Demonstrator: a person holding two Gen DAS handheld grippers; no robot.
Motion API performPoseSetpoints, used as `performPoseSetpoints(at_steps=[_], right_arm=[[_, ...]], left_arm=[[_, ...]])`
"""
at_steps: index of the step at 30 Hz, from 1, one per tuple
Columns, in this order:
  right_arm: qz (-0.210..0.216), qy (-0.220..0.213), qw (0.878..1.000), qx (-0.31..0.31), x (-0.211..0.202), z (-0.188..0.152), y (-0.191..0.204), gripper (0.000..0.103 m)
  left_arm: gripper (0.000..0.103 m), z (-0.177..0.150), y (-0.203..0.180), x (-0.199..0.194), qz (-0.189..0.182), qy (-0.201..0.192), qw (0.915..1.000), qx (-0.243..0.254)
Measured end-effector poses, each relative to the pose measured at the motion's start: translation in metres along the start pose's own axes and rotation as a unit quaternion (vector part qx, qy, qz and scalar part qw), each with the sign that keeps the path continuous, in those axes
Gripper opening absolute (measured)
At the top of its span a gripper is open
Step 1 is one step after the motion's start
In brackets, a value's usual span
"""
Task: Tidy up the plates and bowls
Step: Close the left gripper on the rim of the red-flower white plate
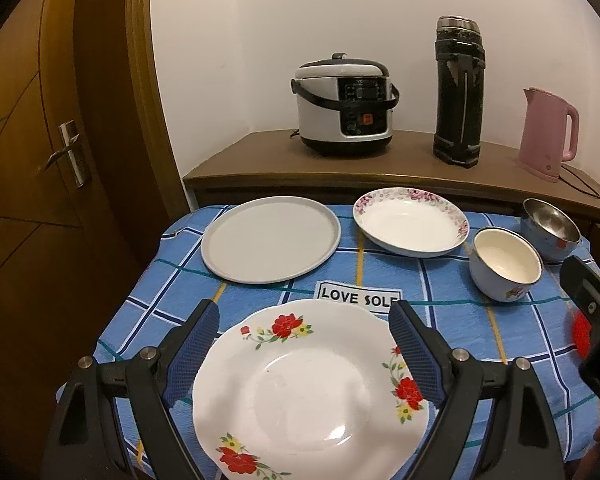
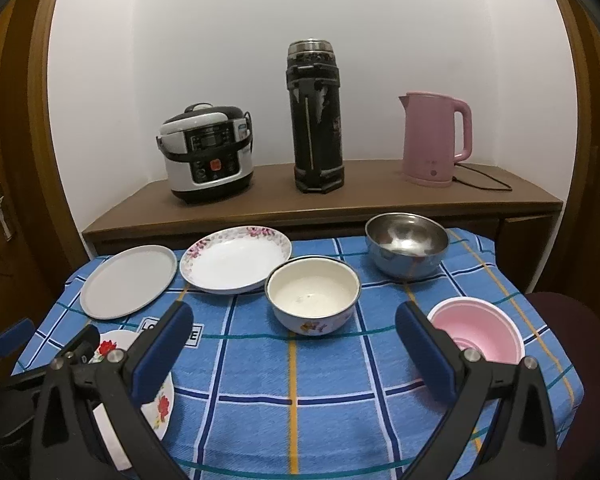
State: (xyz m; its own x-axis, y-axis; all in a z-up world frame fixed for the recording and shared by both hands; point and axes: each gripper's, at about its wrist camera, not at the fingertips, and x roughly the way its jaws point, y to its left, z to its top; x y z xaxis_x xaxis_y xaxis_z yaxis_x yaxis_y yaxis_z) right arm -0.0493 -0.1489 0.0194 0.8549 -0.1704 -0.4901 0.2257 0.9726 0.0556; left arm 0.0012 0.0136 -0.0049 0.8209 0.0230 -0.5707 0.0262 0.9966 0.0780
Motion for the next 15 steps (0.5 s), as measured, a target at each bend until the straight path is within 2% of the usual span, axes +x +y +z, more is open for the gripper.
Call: performPoseSetpoints(at_steps=[15], right_arm=[[0.006, 0.001, 1.000, -0.006, 0.0021, -0.0014, 0.0060, 0.103]], left_arm=[[0.088, -0.0009, 0.0076, 0.0041, 0.004, 0.003, 1.0000, 0.001]])
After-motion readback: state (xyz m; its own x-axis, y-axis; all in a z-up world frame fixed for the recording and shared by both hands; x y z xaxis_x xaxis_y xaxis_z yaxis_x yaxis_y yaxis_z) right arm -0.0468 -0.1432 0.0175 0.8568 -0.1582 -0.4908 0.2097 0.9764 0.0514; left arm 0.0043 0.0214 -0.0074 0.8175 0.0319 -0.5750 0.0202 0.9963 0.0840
